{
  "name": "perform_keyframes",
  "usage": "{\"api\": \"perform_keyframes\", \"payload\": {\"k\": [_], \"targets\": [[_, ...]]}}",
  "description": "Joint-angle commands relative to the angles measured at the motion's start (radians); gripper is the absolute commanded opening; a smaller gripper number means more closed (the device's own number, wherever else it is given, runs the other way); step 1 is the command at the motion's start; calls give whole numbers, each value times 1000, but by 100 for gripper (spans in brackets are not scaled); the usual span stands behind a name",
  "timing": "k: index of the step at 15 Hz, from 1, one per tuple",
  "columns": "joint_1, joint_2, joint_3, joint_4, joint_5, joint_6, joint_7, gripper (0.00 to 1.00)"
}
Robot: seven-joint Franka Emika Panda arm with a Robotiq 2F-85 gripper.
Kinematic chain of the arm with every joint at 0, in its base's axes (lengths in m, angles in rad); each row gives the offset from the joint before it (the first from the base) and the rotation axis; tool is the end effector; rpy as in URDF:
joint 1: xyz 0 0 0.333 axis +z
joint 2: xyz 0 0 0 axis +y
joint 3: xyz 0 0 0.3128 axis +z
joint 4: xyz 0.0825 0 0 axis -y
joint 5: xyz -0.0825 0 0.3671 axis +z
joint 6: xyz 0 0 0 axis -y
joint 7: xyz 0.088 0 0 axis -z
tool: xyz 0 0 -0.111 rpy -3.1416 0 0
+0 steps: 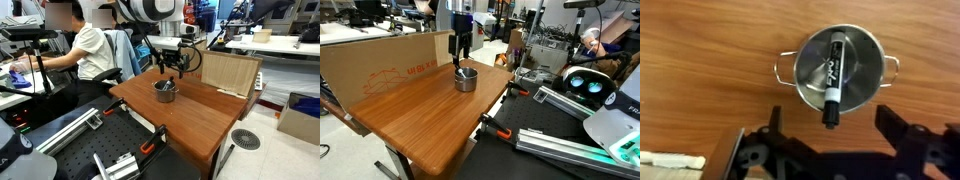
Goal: Remove the marker from the pot and put it on the table
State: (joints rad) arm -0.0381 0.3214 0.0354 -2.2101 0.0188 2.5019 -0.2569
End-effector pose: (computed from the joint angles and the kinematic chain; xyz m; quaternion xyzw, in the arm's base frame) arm 0.5397 -0.0014 0.2367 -0.9928 -0.1184 0.0132 0.0129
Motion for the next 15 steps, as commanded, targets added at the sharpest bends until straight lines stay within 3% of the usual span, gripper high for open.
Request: {"api": "perform_keyframes", "payload": {"k": [1, 2, 3, 5, 13, 15], "targets": [[19, 69, -7, 92, -37, -88, 44, 100], [23, 82, -8, 107, -46, -99, 50, 100], [28, 92, -10, 118, -57, -99, 57, 75], [33, 105, -11, 132, -73, -93, 66, 66], [31, 122, -8, 167, -96, -136, 65, 4], [30, 119, -8, 166, -100, -137, 63, 3]]}}
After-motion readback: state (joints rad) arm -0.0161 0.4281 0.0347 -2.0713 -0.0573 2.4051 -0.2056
